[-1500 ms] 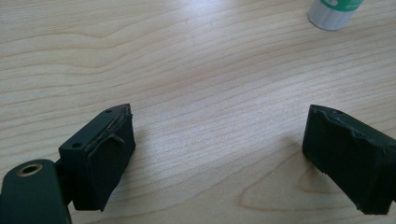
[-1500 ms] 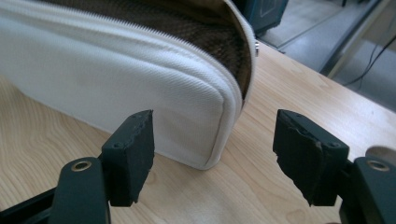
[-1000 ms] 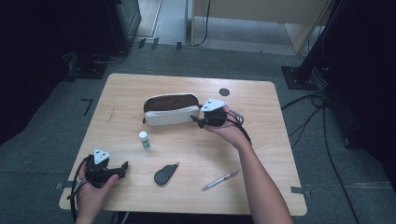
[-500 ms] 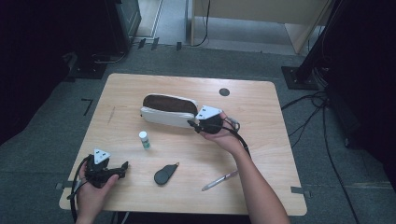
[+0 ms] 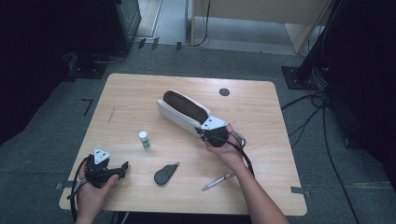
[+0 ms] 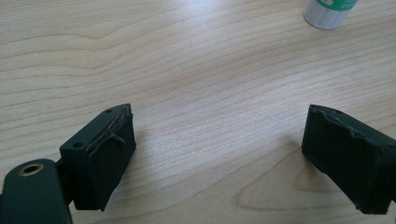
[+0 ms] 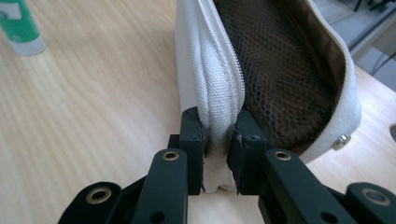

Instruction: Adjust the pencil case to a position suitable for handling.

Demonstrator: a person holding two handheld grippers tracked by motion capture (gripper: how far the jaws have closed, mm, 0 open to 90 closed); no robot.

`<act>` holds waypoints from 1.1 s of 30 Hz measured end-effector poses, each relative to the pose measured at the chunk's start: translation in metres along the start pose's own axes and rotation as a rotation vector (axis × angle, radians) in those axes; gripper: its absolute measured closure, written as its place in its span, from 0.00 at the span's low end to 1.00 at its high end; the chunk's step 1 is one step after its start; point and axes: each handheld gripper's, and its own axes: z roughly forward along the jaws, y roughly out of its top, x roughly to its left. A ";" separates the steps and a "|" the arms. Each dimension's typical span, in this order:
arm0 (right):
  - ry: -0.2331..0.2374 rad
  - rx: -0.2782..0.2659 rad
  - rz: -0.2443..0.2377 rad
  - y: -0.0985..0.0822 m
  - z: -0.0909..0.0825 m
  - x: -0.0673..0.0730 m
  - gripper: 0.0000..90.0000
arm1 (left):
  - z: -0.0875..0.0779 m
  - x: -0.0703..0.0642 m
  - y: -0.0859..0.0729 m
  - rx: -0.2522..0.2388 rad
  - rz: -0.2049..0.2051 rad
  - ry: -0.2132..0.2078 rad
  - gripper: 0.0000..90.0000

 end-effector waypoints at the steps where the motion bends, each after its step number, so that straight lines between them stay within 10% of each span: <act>1: -0.002 0.008 0.009 -0.001 -0.004 0.002 0.87 | 0.000 0.000 0.000 -0.003 -0.003 0.001 0.11; 7: -0.054 0.047 0.041 -0.007 -0.022 0.018 0.88 | 0.001 -0.001 0.000 -0.003 0.000 0.000 0.11; 16: 0.025 0.051 0.076 -0.006 -0.041 0.023 0.66 | 0.000 -0.001 0.000 -0.005 0.005 -0.004 0.12; 21: 0.080 -0.024 0.106 0.006 -0.063 0.006 0.63 | 0.000 -0.001 0.000 -0.005 0.005 -0.004 0.12; 25: 0.033 -0.075 0.177 0.017 -0.071 -0.015 0.63 | 0.000 -0.001 0.000 -0.005 0.007 -0.003 0.12; 33: -0.038 0.019 0.246 0.018 -0.037 -0.035 0.63 | 0.000 -0.001 0.000 -0.005 0.007 -0.004 0.12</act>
